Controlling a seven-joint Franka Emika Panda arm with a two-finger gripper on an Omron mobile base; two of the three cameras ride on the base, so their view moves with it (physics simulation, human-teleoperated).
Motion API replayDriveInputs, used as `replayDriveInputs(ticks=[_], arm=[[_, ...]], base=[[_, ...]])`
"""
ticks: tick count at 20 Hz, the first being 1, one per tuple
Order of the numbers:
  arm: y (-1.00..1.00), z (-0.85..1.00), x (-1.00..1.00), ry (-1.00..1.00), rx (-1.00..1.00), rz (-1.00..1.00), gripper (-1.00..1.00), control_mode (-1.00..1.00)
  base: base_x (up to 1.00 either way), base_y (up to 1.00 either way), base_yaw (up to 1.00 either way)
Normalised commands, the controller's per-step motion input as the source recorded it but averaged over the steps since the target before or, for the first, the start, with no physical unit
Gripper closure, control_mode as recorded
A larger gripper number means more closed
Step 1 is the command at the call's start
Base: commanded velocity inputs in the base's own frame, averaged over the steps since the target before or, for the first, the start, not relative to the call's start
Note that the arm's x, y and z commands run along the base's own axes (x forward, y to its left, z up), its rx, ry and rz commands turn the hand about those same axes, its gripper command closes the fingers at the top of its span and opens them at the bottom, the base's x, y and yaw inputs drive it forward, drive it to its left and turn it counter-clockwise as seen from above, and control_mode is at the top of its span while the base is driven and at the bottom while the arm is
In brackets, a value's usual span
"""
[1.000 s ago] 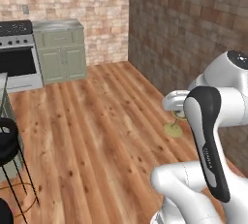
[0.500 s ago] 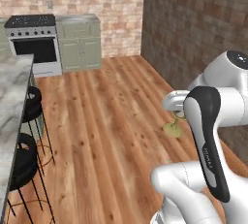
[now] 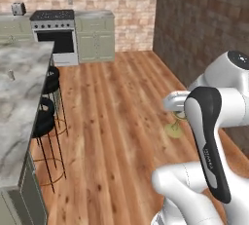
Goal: Pick the candle and candle from the dining table and place them in the open cabinet. Close the cabinet after placing the objects.
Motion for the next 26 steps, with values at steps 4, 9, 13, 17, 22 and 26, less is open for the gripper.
replayDriveInputs(ticks=[4,9,13,17,22,26], arm=[[0.00,0.00,0.00,0.00,0.00,0.00,1.00,1.00],[0.00,0.00,0.00,0.00,0.00,0.00,1.00,1.00],[0.00,0.00,0.00,0.00,0.00,0.00,1.00,1.00],[0.00,0.00,0.00,0.00,0.00,0.00,1.00,1.00],[0.00,0.00,0.00,0.00,0.00,0.00,1.00,1.00],[0.00,0.00,0.00,0.00,0.00,0.00,1.00,1.00]], base=[[-1.00,0.13,0.23],[-1.00,0.17,0.30],[-0.49,0.63,0.70],[-0.04,0.68,0.84],[0.00,0.53,0.81],[0.05,0.50,0.60]])
